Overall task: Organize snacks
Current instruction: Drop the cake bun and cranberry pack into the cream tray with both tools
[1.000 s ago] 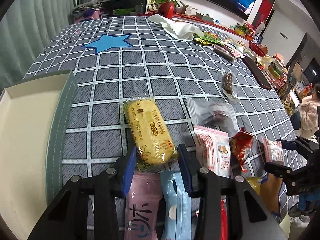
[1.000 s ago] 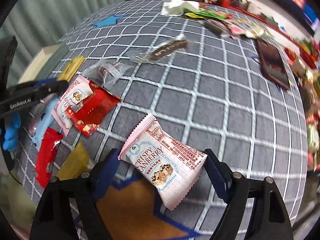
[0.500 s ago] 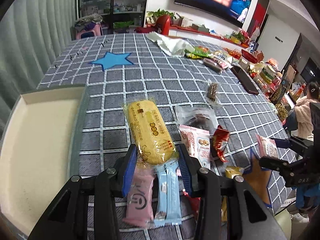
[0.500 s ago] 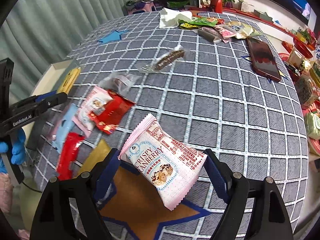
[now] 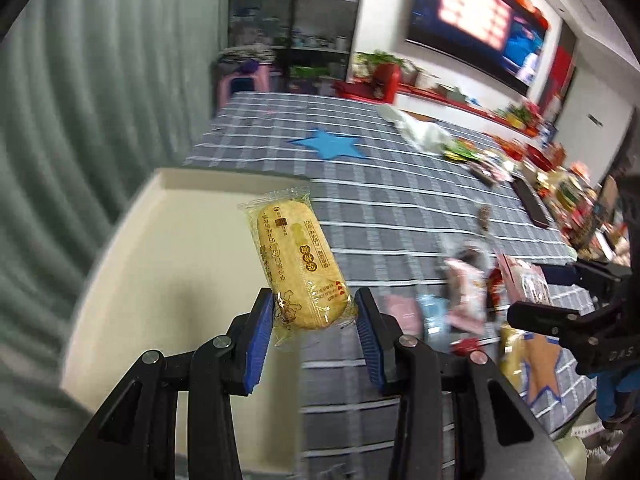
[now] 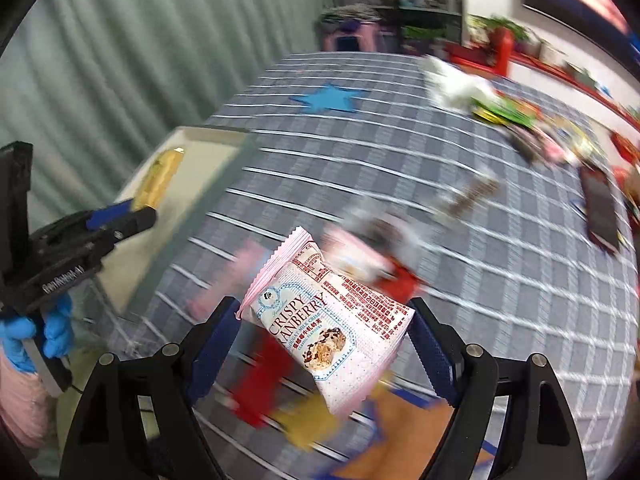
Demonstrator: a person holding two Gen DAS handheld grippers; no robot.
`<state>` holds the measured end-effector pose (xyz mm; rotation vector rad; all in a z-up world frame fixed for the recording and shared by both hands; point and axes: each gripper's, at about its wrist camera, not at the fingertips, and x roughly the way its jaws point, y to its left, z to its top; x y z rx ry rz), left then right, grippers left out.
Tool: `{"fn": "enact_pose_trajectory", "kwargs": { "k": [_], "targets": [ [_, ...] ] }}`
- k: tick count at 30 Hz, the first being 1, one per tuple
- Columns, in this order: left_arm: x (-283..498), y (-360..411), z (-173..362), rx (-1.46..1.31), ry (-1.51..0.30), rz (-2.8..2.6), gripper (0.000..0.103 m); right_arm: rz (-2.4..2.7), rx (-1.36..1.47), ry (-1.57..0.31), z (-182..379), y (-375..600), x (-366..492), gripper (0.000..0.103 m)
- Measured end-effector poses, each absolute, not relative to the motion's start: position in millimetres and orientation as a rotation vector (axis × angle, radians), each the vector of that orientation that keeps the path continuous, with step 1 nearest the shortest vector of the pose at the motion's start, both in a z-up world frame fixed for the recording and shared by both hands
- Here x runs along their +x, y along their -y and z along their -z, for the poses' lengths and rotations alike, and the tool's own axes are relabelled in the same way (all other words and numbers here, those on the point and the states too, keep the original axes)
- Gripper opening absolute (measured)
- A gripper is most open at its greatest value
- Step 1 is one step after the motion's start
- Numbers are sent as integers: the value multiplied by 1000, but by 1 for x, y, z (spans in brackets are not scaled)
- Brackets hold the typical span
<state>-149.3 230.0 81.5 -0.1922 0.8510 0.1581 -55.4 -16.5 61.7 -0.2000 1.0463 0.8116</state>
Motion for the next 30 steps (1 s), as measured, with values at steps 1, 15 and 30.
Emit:
{"fn": "enact_pose_trajectory", "kwargs": {
  "k": [1, 15, 30],
  "targets": [
    [-155, -240, -79, -198, -855, -185, 44, -839, -210, -1041, -63, 1, -58, 85],
    [-180, -299, -22, -303, -956, -350, 45, -1048, -256, -1104, -52, -172, -76, 85],
    [-191, -286, -27, -257, -880, -343, 82, -783, -479, -974, -44, -151, -71, 103]
  ]
}}
